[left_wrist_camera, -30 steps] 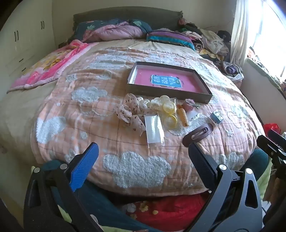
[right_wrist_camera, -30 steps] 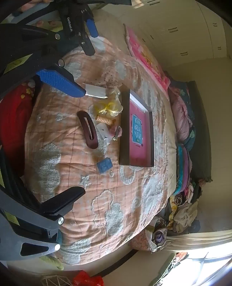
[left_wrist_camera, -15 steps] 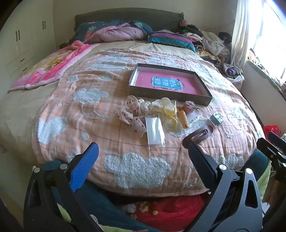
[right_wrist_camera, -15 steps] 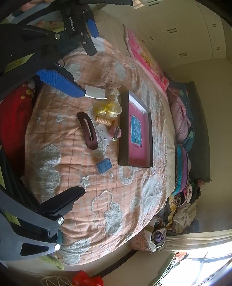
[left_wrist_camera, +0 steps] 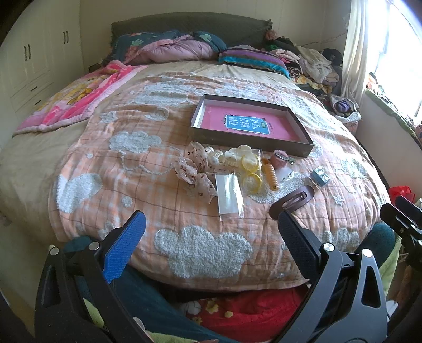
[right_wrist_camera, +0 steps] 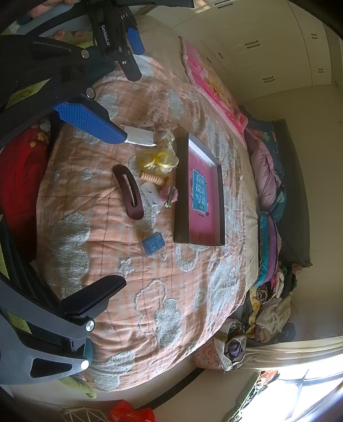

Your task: Organize jewelry

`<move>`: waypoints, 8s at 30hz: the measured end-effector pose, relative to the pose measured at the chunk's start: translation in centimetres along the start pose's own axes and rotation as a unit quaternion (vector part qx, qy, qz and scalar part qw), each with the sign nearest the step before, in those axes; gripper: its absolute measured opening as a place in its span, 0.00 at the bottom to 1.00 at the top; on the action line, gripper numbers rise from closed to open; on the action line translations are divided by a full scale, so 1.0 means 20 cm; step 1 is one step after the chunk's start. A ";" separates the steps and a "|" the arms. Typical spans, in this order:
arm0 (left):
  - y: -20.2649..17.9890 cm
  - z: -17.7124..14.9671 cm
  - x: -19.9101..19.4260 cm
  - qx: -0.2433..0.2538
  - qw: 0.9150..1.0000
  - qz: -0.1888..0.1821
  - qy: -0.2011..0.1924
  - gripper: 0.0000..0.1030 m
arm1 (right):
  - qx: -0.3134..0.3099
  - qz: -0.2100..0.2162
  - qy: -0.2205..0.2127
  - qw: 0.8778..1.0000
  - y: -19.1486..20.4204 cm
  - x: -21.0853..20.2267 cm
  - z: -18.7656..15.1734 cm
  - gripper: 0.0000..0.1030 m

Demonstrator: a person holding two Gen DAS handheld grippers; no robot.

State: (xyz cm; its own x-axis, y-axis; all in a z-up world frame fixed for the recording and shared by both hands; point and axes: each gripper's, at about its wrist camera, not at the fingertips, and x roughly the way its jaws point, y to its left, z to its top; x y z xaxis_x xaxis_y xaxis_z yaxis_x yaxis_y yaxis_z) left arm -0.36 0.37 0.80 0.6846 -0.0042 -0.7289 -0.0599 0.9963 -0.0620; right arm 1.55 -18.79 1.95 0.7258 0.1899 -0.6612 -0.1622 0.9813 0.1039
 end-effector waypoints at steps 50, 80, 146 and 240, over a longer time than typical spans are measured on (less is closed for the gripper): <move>0.06 0.06 0.06 -0.012 1.000 0.013 -0.001 0.91 | -0.037 0.028 0.008 0.999 0.10 0.12 0.06 0.96; 0.40 0.17 0.71 -0.132 0.985 -0.068 0.083 0.91 | -0.082 0.056 0.050 0.994 0.08 0.76 0.38 0.96; 0.08 0.92 1.18 -0.017 0.996 -0.081 0.018 0.22 | -0.044 0.036 0.063 0.996 -0.24 1.28 0.78 0.25; -0.17 0.23 0.62 0.025 0.984 -0.160 0.070 0.67 | -0.039 0.102 0.072 0.991 -0.11 0.47 0.05 0.94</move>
State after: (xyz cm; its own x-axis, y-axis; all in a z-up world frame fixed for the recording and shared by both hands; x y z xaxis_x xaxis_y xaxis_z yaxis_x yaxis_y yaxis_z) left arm 11.67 -2.75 -5.02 0.5556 -0.3262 -0.7648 0.1805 0.9452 -0.2720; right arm 9.37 -19.13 -3.67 0.5715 0.3715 -0.7317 -0.3507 0.9167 0.1915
